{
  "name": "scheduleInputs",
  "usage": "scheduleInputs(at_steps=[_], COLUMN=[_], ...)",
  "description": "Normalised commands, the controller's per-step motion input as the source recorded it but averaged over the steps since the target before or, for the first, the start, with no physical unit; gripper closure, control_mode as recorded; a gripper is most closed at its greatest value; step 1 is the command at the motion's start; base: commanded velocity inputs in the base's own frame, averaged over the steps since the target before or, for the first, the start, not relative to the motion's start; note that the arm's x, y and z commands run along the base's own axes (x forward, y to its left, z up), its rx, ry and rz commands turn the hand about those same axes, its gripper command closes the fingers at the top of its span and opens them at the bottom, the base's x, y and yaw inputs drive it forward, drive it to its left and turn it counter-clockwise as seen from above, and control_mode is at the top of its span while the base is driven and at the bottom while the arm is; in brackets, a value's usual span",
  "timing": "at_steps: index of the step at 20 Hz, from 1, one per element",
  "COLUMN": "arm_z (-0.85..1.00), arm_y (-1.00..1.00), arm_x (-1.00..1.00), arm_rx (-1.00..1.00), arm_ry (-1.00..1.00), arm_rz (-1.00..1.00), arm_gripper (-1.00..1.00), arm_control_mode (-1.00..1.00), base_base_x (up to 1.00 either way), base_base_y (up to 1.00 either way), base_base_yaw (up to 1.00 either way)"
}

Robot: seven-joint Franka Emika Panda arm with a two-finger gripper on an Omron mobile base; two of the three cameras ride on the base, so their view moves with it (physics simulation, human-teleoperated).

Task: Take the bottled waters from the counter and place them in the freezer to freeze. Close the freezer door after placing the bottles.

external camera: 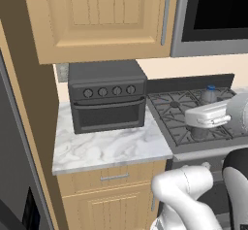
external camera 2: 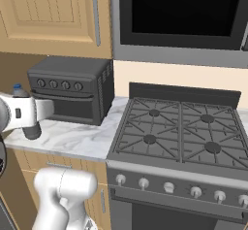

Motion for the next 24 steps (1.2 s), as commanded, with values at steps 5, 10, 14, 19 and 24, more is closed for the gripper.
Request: scheduleInputs(at_steps=[5, 10, 14, 19, 24], arm_z=[-0.07, -0.13, 0.00, 0.00, 0.00], arm_y=[-0.03, 0.00, 0.00, 0.00, 0.00], arm_x=[-0.01, -0.01, 0.00, 0.00, 0.00], arm_rx=[0.04, 0.01, 0.00, 0.00, 0.00], arm_ry=[0.00, 0.00, 0.00, 0.00, 0.00], arm_rz=[-0.02, -0.10, 0.00, 0.00, 0.00], arm_gripper=[1.00, 1.00, 1.00, 1.00, 1.00], arm_control_mode=[-1.00, -1.00, -1.00, -1.00, -1.00], base_base_x=[0.00, 0.00, 0.00, 0.00, 0.00], base_base_y=[0.00, 0.00, 0.00, 0.00, 0.00], base_base_yaw=[0.00, 0.00, 0.00, 0.00, 0.00])
